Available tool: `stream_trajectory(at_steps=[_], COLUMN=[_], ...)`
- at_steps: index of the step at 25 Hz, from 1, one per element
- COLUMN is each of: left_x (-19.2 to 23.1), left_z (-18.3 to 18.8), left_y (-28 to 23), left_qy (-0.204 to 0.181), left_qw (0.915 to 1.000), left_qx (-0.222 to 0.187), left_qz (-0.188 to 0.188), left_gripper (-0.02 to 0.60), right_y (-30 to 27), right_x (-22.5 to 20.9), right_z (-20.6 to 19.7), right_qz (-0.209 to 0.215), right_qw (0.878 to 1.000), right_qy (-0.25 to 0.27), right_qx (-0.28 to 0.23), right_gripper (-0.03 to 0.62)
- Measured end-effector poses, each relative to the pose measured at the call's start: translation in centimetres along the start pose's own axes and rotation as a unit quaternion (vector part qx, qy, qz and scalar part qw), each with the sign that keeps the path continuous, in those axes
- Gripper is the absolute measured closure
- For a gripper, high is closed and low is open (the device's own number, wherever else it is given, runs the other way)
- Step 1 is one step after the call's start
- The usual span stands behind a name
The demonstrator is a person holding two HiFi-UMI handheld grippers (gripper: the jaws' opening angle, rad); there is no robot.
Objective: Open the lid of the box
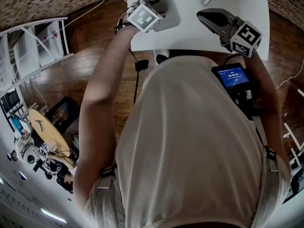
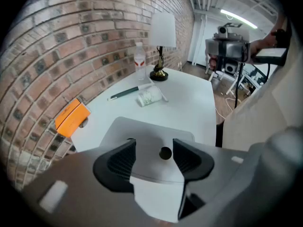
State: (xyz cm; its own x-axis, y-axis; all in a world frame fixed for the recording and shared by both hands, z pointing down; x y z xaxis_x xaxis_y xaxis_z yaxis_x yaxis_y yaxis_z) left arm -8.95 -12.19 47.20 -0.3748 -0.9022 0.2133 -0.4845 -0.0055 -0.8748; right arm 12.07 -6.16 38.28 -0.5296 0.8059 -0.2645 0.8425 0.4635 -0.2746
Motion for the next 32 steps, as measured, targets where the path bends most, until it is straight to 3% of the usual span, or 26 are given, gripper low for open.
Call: stream_trajectory(at_steps=[3,8,11,15,19,27,29,32], left_x=[1.2,2.3,2.2,2.2,3.4,2.7,2.9,1.8], left_z=[0.1,-1.3,-0.8,-0.7,-1.3,-0.2,-0.9,0.1], left_y=[-2.0,-3.7,-5.6,-6.5,-4.8,-6.6,-6.2,-4.5], left_qy=[-0.026,-0.006,-0.029,-0.005,-0.024,-0.039,-0.037,-0.028], left_qw=[0.9973,0.9838,0.9797,0.9707,0.9568,0.9524,0.9545,0.9646], left_qx=[0.067,0.178,0.196,0.236,0.289,0.301,0.295,0.262], left_qz=[-0.014,-0.019,-0.031,-0.046,-0.019,-0.027,-0.025,-0.018], left_gripper=[0.309,0.284,0.275,0.262,0.262,0.274,0.285,0.287], right_y=[0.5,1.0,1.8,3.3,2.8,4.0,3.4,4.2], right_x=[-1.1,-2.0,-2.3,-2.7,-2.6,-3.2,-3.0,-3.1], right_z=[0.0,-0.7,-1.8,-2.8,-2.5,-2.3,-2.6,-2.0], right_qz=[-0.007,-0.020,-0.027,-0.033,-0.036,-0.042,-0.043,-0.042], right_qw=[1.000,1.000,0.999,0.999,0.999,0.998,0.998,0.998], right_qy=[-0.009,-0.020,-0.028,-0.033,-0.036,-0.038,-0.039,-0.036], right_qx=[0.001,-0.005,-0.007,-0.011,-0.011,-0.006,-0.005,-0.006], right_gripper=[0.592,0.592,0.592,0.592,0.592,0.592,0.592,0.592])
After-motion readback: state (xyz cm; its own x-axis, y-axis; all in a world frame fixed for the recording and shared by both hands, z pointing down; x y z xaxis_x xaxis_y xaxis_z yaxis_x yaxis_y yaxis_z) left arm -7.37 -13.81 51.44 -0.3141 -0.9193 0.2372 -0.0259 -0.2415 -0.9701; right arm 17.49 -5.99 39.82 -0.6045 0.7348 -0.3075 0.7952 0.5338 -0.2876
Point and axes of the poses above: the fingertips, and each gripper's own axes: y backward along the fingers, x to its left, z out of its top, the point moved 8 cm from there along y, backward along the fingers, and after that the axes turned 11 degrees about -z, right-handed, at the moved point
